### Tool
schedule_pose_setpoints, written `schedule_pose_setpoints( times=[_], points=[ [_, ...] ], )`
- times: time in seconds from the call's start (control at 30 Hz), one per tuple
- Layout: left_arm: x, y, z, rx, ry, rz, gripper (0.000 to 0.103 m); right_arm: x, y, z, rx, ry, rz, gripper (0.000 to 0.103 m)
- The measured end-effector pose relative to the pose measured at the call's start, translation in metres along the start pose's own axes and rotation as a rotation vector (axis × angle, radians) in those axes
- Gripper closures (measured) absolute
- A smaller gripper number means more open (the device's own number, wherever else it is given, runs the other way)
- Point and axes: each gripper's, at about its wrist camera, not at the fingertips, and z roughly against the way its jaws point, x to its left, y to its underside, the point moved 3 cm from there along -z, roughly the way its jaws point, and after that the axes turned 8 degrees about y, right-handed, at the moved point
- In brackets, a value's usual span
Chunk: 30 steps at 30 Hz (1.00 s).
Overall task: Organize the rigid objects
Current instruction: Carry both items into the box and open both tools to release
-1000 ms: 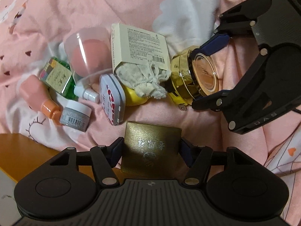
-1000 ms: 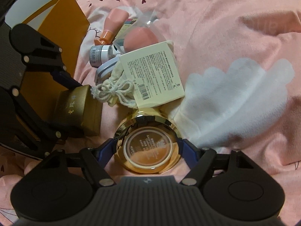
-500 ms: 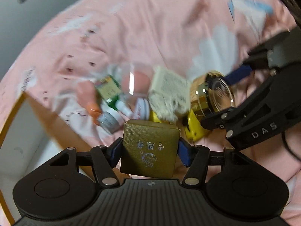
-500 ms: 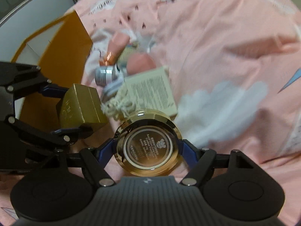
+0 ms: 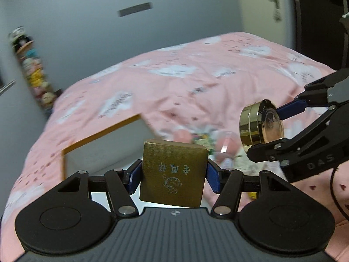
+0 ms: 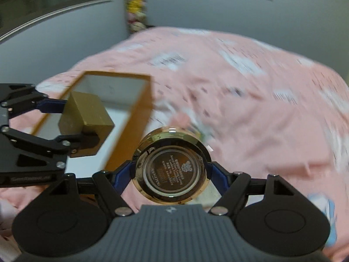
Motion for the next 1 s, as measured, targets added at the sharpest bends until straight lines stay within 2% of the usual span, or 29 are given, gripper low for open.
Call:
schedule_pose_setpoints(
  times=[0.1, 0.23, 0.47, 0.57, 0.7, 0.87, 1.0],
  points=[
    [0.021, 0.006, 0.007, 0.020, -0.036, 0.056, 0.034, 0.025, -0.019, 0.001, -0.022, -0.054, 0.099, 0.028],
    [0.041, 0.021, 0.008, 0.085, -0.064, 0.100, 0.034, 0.062, -0.037, -0.010, -0.027, -0.108, 0.262, 0.028],
    [0.061, 0.056, -0.017, 0.218, -0.099, 0.128, 0.034, 0.116, -0.049, -0.054, 0.062, -0.195, 0.530, 0.028],
    [0.065, 0.068, -0.029, 0.270, -0.079, 0.145, 0.034, 0.133, -0.046, -0.074, 0.109, -0.214, 0.625, 0.028],
    [0.070, 0.079, -0.042, 0.312, -0.036, 0.162, 0.034, 0.144, -0.041, -0.095, 0.207, -0.252, 0.691, 0.028],
    [0.070, 0.078, -0.045, 0.303, 0.014, 0.141, 0.033, 0.144, -0.038, -0.123, 0.324, -0.308, 0.755, 0.028],
    [0.071, 0.079, -0.050, 0.311, 0.071, 0.175, 0.033, 0.149, -0.033, -0.143, 0.396, -0.329, 0.831, 0.028]
  ],
)
